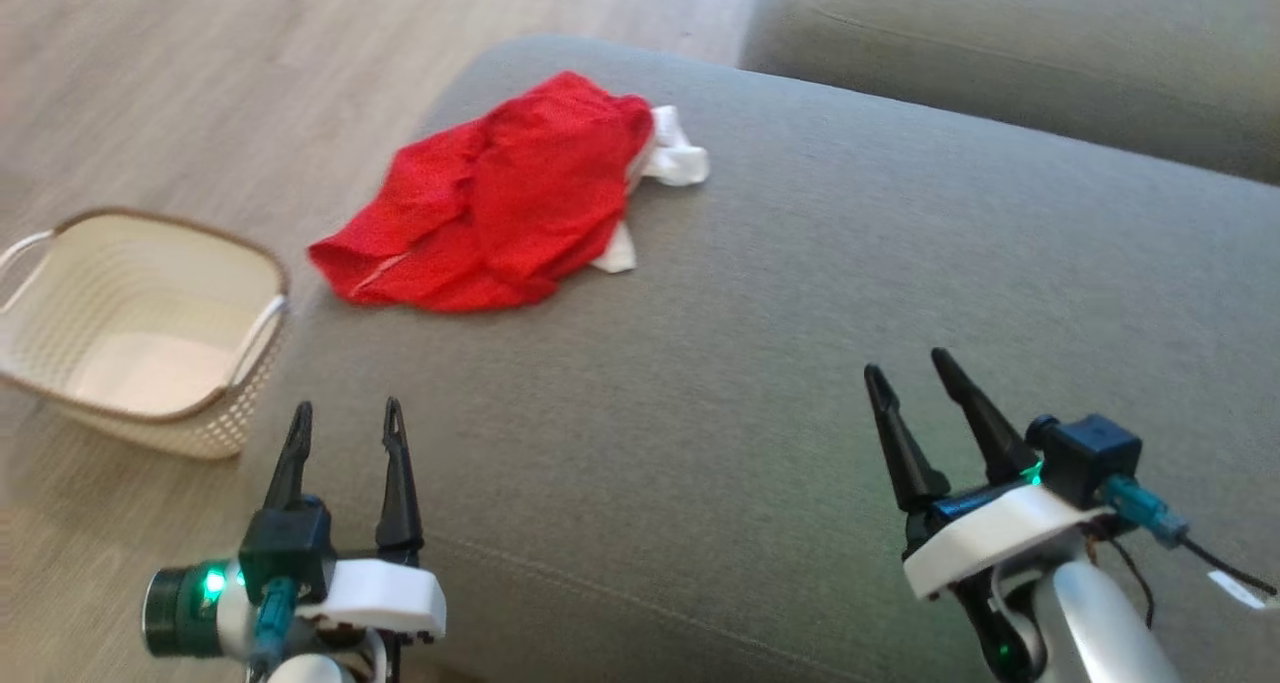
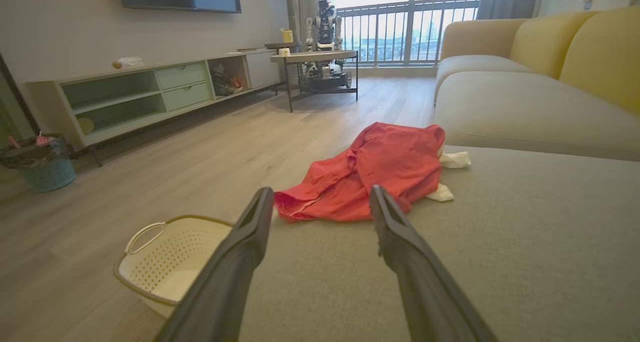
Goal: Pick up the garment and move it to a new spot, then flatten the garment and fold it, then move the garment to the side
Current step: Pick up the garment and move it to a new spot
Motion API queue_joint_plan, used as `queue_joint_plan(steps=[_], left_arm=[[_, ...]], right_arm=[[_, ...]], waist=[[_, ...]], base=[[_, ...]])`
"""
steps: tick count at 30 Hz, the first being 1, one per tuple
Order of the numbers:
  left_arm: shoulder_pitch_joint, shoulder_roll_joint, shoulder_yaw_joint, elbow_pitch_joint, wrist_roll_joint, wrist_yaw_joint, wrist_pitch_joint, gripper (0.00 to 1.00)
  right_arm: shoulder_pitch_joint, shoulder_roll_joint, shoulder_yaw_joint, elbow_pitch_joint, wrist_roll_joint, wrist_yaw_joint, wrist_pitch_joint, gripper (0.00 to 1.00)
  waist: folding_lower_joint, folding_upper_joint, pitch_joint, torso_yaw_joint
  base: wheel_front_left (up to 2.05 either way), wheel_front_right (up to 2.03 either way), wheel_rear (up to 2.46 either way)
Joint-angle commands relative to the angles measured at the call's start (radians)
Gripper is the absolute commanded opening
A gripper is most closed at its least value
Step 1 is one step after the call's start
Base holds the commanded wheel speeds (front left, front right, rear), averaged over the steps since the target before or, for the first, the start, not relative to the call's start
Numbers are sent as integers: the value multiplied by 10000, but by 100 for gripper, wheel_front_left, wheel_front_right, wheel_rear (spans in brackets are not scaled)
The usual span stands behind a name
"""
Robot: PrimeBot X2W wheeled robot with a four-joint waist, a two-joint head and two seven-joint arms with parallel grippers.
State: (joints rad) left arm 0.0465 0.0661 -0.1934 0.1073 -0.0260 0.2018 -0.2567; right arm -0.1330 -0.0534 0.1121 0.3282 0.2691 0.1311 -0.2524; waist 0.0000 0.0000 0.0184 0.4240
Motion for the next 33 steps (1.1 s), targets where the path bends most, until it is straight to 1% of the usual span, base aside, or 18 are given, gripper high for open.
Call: queue_joint_plan(steps=[1, 3, 9, 18, 22, 27, 30, 33], left_arm=[[-271, 102, 351, -347, 86, 3, -51, 100], [-204, 127, 393, -345, 84, 16, -51, 100], [-23, 130, 599, -514, 52, 163, -51, 100], [74, 118, 717, -568, 60, 199, -51, 100], [77, 126, 735, -554, 66, 163, -51, 100], [-87, 110, 954, -584, -213, -15, -51, 100], [-313, 237, 1149, -533, -143, -47, -51, 100], [-745, 368, 1352, -355, -205, -171, -51, 100]], right_arm=[[-135, 32, 298, -242, 74, -4, -93, 100], [-123, 32, 459, -189, 126, -4, -93, 100], [-388, 32, 1037, 40, 211, -4, -93, 100], [-565, 32, 1234, 287, 333, -4, -93, 100], [-532, 32, 1214, 326, 368, -4, -93, 100], [-358, 32, 1022, 273, 275, -4, -93, 100], [-365, 32, 887, 185, 113, -4, -93, 100], [-525, 32, 791, 55, -138, -4, -62, 100]], waist=[[0, 0, -117, 506], [0, 0, -140, 696], [0, 0, -13, 836], [0, 0, -56, 837], [0, 0, -122, 789], [0, 0, -94, 721], [0, 0, 191, 522], [0, 0, 661, 206]], base=[[0, 0, 0], [0, 0, 0], [0, 0, 0], [0, 0, 0], [0, 0, 0], [0, 0, 0], [0, 0, 0], [0, 0, 0]])
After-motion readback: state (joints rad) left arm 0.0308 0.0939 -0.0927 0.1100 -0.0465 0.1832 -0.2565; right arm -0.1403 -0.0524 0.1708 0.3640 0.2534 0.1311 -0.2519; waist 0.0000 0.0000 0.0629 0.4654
